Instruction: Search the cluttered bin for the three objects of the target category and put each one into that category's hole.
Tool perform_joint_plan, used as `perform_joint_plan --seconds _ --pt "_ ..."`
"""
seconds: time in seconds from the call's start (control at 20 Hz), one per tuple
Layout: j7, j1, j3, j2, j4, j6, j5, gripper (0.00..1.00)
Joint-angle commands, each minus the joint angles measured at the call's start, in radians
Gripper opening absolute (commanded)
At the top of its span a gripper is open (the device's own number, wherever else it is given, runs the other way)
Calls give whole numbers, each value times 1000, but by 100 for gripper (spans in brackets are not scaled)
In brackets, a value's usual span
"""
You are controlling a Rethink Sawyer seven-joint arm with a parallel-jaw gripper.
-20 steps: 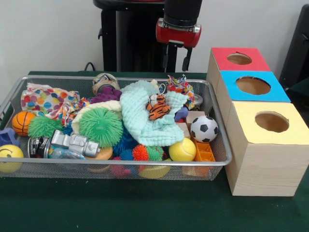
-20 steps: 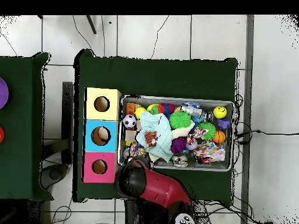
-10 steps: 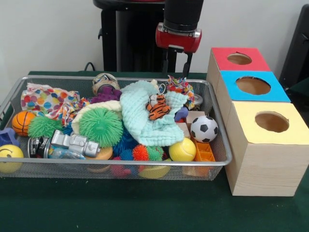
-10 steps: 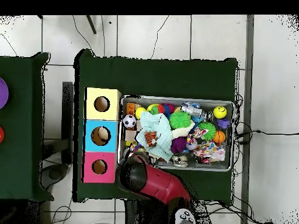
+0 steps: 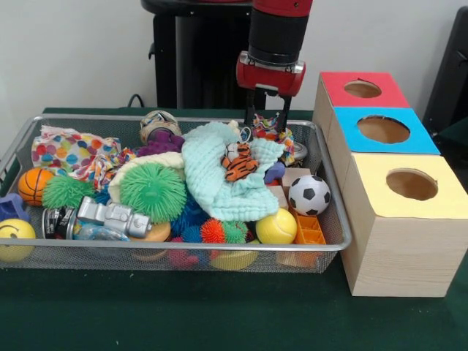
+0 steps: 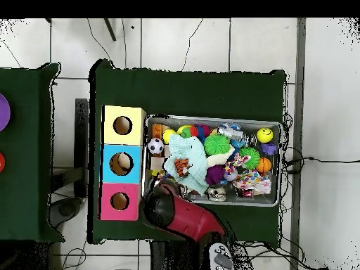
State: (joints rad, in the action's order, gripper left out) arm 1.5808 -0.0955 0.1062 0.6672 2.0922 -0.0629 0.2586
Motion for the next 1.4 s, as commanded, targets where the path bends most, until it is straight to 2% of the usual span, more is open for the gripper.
perform_joint_plan --seconds 0.05,0.5,0.75,1.1,1.4 --pt "304 -36 -148 -41 -10 85 66 100" --pt "319 -3 -154 -60 -7 88 81 100" --pt "278 69 -59 -114 -78 40 79 100" --pt "268 68 -51 -138 -78 73 50 100" --pt "264 47 -81 -182 -90 105 35 100"
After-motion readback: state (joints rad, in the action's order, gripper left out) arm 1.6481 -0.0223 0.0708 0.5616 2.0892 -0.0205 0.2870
